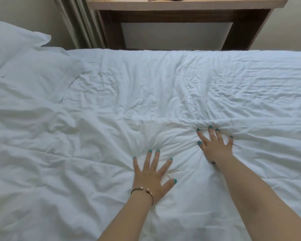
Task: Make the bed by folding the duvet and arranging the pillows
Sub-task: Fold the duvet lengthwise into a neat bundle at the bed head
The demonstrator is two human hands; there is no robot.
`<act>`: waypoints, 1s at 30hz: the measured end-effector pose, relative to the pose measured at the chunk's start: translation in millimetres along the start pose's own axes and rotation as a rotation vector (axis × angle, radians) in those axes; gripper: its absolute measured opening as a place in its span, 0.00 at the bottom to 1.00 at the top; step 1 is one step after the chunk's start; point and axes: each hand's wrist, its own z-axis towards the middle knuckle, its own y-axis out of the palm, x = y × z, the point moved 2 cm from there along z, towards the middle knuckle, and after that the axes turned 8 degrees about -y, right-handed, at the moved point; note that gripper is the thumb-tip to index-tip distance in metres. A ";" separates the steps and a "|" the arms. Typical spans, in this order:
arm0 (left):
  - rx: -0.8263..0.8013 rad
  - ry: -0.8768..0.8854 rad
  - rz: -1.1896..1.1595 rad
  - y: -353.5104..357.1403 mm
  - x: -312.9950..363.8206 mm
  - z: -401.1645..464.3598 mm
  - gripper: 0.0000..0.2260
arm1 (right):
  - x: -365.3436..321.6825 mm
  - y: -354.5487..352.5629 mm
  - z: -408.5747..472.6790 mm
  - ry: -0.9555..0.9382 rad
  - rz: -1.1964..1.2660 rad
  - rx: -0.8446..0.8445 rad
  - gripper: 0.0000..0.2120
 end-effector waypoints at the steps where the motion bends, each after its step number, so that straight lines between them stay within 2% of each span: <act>1: -0.014 -0.013 -0.009 2.7 -3.6 -10.0 0.33 | -4.7 -2.6 -4.7 0.031 -0.015 -0.012 0.24; 3: -0.007 -0.018 -0.015 14.4 -10.9 -26.9 0.34 | -16.8 -5.0 -20.5 0.086 -0.062 -0.009 0.25; 5: 0.057 -0.039 -0.028 23.9 -18.2 -42.9 0.33 | -29.1 4.5 -47.3 0.103 -0.139 0.091 0.26; 8: 0.049 -0.053 -0.147 36.8 -31.3 -66.4 0.29 | -39.5 28.7 -105.3 0.089 -0.007 0.242 0.26; 14: 0.019 0.010 -0.160 56.8 -57.0 -140.2 0.27 | -56.1 95.0 -231.5 0.083 0.096 0.153 0.27; 20: -0.163 0.101 -0.171 76.1 -89.9 -227.7 0.29 | -131.1 141.7 -339.2 0.191 0.278 -0.011 0.30; 23: -0.271 0.127 -0.138 67.7 -114.5 -263.0 0.29 | -166.2 142.4 -371.4 0.142 0.392 -0.178 0.32; 25: -0.375 0.215 -0.077 62.4 -125.3 -280.0 0.27 | -178.0 130.4 -386.7 0.135 0.533 -0.249 0.32; 28: -0.520 0.177 -0.087 47.6 -136.6 -284.9 0.26 | -185.5 108.8 -401.2 0.238 0.869 -0.198 0.31; 30: -0.605 0.172 -0.093 34.6 -136.5 -278.4 0.23 | -190.5 92.9 -410.9 0.274 0.888 -0.134 0.28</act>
